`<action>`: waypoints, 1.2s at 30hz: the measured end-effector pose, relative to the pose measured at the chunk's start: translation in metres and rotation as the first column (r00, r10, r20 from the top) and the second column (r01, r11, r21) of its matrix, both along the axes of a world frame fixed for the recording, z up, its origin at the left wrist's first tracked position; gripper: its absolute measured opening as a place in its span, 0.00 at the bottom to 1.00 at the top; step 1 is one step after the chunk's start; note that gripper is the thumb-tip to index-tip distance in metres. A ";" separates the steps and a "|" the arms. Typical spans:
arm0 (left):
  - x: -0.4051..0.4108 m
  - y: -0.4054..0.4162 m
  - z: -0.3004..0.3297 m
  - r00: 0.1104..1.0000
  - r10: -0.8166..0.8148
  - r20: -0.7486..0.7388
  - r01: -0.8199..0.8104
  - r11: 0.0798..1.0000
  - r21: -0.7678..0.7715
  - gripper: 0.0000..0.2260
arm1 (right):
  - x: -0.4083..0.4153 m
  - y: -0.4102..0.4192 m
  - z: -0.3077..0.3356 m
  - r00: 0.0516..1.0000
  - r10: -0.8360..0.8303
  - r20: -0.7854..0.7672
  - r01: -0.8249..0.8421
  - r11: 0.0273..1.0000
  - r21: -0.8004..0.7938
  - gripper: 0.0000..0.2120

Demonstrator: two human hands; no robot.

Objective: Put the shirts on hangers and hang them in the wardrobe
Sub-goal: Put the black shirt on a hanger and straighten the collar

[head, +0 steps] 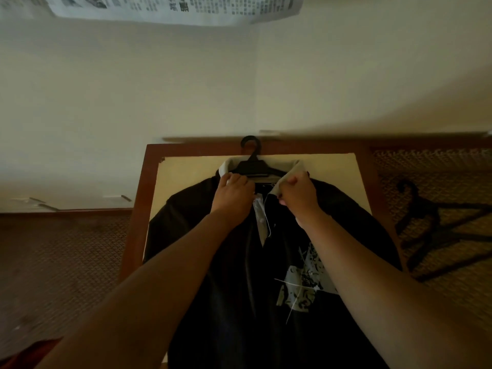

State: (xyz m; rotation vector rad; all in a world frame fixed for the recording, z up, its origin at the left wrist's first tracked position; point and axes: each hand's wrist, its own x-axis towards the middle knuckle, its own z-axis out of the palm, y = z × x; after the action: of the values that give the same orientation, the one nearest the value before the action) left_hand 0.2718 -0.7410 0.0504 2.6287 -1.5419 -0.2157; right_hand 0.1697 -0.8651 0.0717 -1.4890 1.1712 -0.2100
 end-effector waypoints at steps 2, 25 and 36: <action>-0.006 0.002 -0.003 0.998 0.061 -0.012 -0.061 0.998 -0.016 0.14 | -0.017 0.012 0.007 0.998 0.069 -0.013 -0.070 0.987 -0.144 0.07; -0.096 0.017 -0.020 0.790 0.473 -0.389 -0.544 0.835 -0.089 0.08 | -0.053 0.057 -0.022 0.960 0.160 -0.229 -0.206 0.959 -0.195 0.07; -0.098 0.017 0.000 -0.015 0.376 -0.926 -0.894 0.410 0.181 0.05 | -0.044 0.066 -0.021 0.998 0.055 -0.024 -0.056 0.998 -0.023 0.04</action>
State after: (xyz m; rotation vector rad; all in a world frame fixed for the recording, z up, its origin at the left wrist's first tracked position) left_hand 0.1743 -0.7238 0.0503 1.8096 0.2131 -0.8329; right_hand 0.1261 -0.7992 0.0511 -1.5464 1.1483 -0.1692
